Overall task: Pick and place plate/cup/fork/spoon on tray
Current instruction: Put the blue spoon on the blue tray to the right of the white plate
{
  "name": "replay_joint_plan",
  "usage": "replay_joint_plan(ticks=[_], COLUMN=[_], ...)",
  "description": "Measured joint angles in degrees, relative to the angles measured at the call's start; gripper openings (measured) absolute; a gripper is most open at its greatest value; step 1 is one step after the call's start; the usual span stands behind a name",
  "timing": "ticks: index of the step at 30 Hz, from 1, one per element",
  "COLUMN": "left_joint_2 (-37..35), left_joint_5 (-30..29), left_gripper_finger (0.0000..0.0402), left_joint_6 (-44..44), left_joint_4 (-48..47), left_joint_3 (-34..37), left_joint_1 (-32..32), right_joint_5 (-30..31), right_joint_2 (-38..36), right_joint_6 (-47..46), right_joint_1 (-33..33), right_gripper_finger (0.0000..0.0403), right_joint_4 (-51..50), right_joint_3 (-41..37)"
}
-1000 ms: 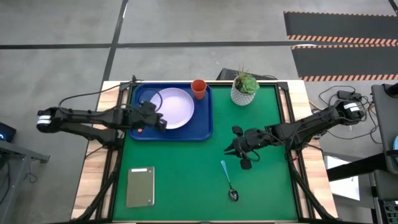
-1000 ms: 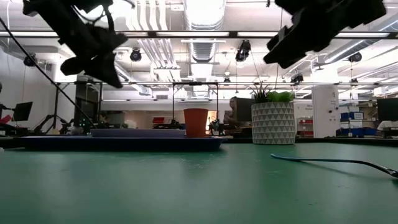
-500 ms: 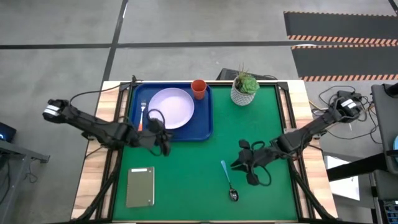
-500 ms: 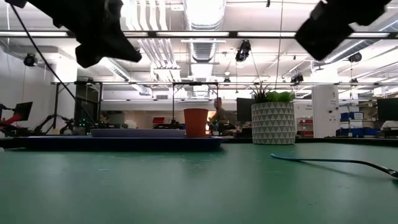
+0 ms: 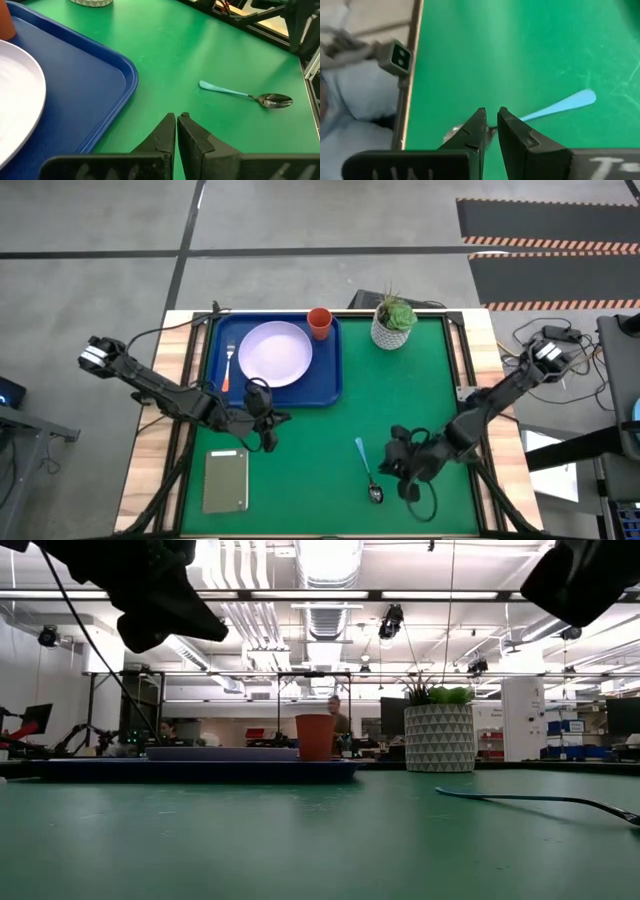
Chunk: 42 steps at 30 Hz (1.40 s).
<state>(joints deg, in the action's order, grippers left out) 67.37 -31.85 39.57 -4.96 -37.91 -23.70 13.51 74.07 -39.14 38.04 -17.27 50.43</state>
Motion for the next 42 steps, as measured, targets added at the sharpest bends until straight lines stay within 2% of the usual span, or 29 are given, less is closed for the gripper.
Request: replay_joint_plan(ticks=[4,10,17,25,29,32,42], left_joint_2=[-0.32,-0.61,-0.63,-0.63,-0.63,-0.63,-0.63], left_joint_5=[0.01,-0.01,-0.01,-0.03,-0.05,-0.08,-0.14], left_gripper_finger=[0.0,0.0,0.0,0.0,0.0,0.0,0.0], left_joint_6=[0.02,0.02,0.02,0.02,-1.31,-2.61,-2.69], left_joint_4=[-0.01,0.02,0.01,0.01,0.04,0.07,0.34], left_joint_3=[0.0,0.0,0.02,0.12,0.13,0.13,0.13], left_joint_1=[0.02,0.02,0.07,0.07,0.07,0.07,0.07], right_joint_5=[-0.32,-4.67,-4.8,-2.16,-1.41,0.44,4.97], right_joint_2=[6.45,17.12,25.83,28.25,28.16,28.17,30.54], right_joint_6=[-0.81,-1.51,-0.33,9.34,9.81,13.67,40.68], right_joint_1=[0.51,0.62,0.75,0.7,0.17,0.16,-0.41], right_gripper_finger=[0.0036,0.0036,0.0036,0.0039,0.0061,0.0087,0.0157], right_joint_4=[-10.6,-28.49,-40.82,-40.71,-40.06,-38.19,-32.13], right_joint_3=[7.6,19.7,28.35,28.67,28.68,28.68,28.44])
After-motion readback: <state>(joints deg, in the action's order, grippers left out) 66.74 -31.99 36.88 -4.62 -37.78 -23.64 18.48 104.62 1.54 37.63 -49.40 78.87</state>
